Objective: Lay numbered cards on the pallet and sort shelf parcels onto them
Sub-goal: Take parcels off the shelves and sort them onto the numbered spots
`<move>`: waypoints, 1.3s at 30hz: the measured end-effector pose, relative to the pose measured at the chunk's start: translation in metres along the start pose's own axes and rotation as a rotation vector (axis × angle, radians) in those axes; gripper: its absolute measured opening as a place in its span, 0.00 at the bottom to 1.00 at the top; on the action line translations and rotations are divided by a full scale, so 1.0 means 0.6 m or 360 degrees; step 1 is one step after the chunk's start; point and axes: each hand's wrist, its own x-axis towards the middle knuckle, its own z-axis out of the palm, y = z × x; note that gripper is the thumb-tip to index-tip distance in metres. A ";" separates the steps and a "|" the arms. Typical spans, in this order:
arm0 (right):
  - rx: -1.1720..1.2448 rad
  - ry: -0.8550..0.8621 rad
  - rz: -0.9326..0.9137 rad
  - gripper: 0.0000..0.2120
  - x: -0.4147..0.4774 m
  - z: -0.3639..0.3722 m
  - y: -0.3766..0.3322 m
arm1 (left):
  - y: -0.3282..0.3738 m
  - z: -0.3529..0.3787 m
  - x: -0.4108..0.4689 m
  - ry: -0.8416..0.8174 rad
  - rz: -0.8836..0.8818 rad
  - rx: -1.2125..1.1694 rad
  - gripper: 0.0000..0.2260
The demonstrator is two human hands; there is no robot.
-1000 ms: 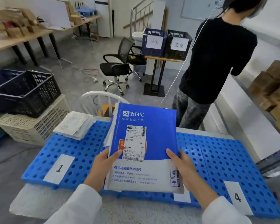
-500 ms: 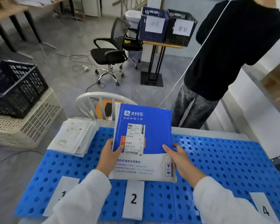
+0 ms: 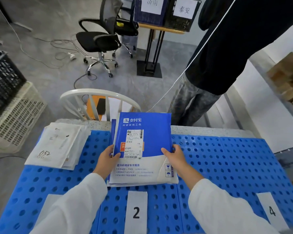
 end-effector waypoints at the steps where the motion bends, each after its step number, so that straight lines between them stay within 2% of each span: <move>1: -0.0108 0.0014 -0.0002 0.18 0.002 -0.001 0.000 | 0.002 0.002 0.000 -0.0003 0.0017 0.0082 0.20; 4: -0.0731 0.0027 -0.0088 0.24 0.006 -0.015 -0.004 | 0.026 0.016 0.002 0.0036 0.0046 0.0494 0.18; 6: -0.0924 -0.0043 -0.0175 0.25 -0.002 -0.028 -0.016 | 0.056 0.024 -0.001 0.0034 0.0073 0.0779 0.17; 9: -0.1038 -0.0213 -0.0393 0.31 -0.023 -0.051 -0.038 | 0.100 0.030 -0.010 -0.0080 0.0330 0.1121 0.17; 11: -0.1042 -0.0311 -0.0558 0.36 -0.043 -0.075 -0.053 | 0.136 0.039 -0.028 -0.0141 0.0536 0.1175 0.18; 13: -0.1013 -0.0324 -0.0672 0.36 -0.062 -0.106 -0.073 | 0.181 0.050 -0.053 -0.0136 0.0748 0.1181 0.17; 16: -0.1071 -0.0197 -0.0803 0.33 -0.098 -0.166 -0.102 | 0.253 0.070 -0.096 -0.0078 0.0991 0.1278 0.17; 21: -0.1065 0.0045 -0.0853 0.32 -0.167 -0.295 -0.114 | 0.367 0.139 -0.190 -0.0046 0.1390 0.1844 0.16; 27: -0.1150 0.0327 -0.0855 0.33 -0.264 -0.463 -0.059 | 0.473 0.270 -0.317 -0.0113 0.1791 0.1784 0.19; 33: -0.1136 0.0547 -0.0729 0.32 -0.349 -0.607 0.045 | 0.509 0.416 -0.441 -0.0228 0.2116 0.1660 0.23; 39: -0.1122 0.0659 -0.0575 0.29 -0.409 -0.690 0.157 | 0.489 0.545 -0.532 -0.0484 0.2208 0.1754 0.25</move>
